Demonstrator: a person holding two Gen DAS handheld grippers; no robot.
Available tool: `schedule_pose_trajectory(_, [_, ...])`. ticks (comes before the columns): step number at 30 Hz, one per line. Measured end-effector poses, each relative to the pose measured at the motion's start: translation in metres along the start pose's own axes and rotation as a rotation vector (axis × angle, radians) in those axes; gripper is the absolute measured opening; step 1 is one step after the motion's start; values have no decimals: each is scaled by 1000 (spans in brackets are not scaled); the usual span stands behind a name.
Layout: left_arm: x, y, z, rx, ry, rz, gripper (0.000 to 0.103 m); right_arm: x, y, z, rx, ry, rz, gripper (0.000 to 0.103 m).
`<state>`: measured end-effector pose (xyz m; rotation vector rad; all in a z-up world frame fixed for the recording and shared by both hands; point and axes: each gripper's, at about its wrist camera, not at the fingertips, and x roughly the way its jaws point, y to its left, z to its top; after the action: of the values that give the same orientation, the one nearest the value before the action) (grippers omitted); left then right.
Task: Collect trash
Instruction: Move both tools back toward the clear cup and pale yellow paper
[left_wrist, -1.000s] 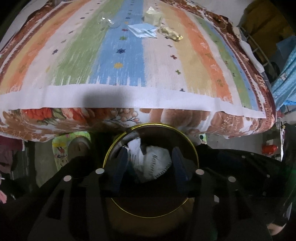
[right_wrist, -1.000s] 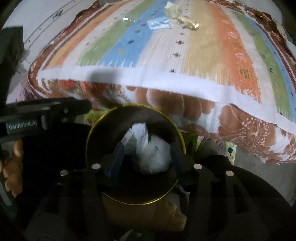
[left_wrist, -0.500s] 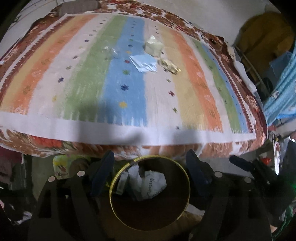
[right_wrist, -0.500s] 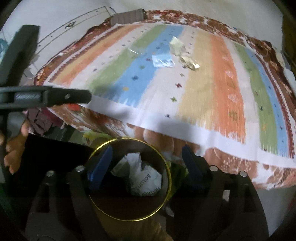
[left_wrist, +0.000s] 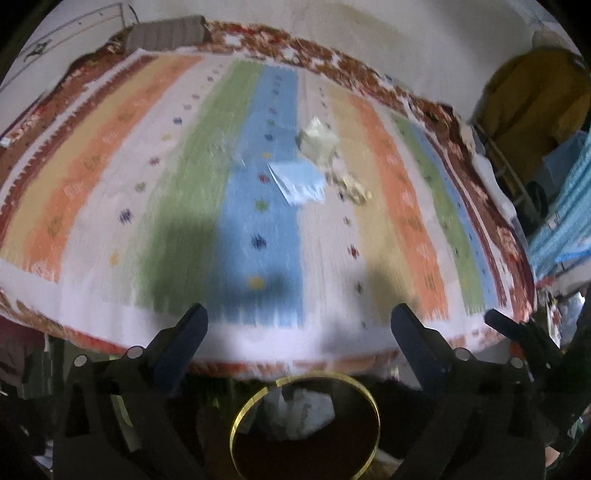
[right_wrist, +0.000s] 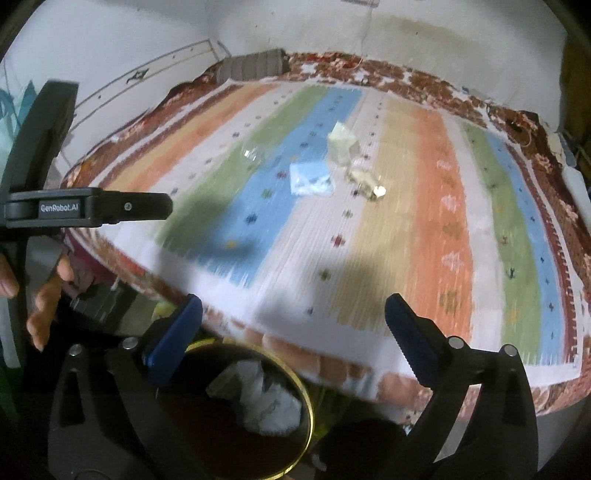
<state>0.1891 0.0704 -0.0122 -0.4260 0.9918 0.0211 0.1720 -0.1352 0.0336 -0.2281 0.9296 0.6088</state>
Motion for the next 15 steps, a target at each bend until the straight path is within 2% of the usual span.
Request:
schedule_pose_trajectory(6, [23,10,21,-43,23,9,97,12,-12,21,23,-22,15,94])
schedule_pose_trajectory(12, [26,14,44,-17,-62,43,97,23,-21,38,40,-48,30,94])
schedule_pose_trajectory(15, [31,21,53,-43,-68,30,97,32,-26,45,47,-49,21,94])
